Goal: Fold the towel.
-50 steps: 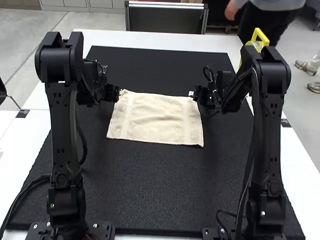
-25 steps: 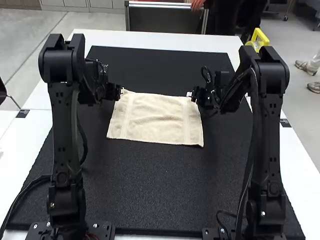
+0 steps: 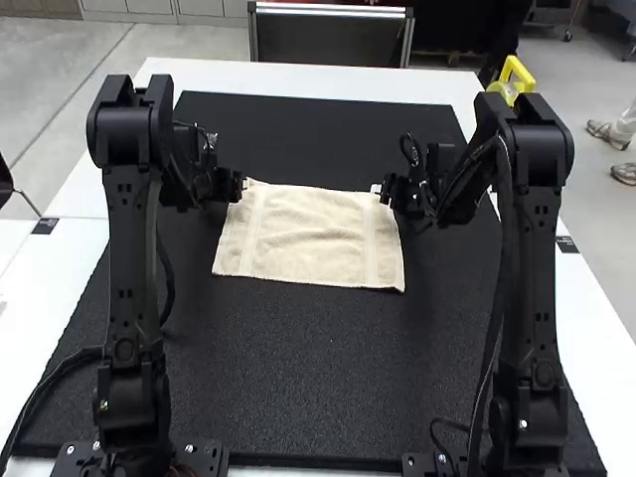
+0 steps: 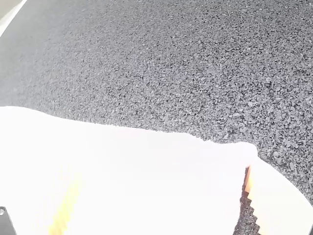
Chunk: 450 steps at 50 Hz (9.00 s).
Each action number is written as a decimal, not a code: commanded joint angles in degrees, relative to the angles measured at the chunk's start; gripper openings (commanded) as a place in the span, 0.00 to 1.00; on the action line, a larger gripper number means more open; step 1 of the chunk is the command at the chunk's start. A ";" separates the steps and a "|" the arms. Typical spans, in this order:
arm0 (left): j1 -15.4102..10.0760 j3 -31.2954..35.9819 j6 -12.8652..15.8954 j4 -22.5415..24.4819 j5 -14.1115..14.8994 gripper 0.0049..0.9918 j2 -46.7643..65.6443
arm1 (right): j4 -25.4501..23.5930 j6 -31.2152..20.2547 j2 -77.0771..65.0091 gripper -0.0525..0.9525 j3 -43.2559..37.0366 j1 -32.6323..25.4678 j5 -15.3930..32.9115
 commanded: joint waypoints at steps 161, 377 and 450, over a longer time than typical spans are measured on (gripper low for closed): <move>-0.53 -3.08 0.44 -6.32 8.42 0.02 -5.80 | 5.50 6.95 -1.06 0.03 -1.05 -4.77 -6.89; 6.94 -27.52 4.49 -11.24 16.68 0.02 -32.25 | 5.24 10.02 -35.43 0.03 -32.86 -7.67 -13.92; 6.94 -33.49 7.30 -16.95 16.33 0.02 -38.06 | -9.70 4.84 -45.89 0.03 -38.66 -9.87 -14.63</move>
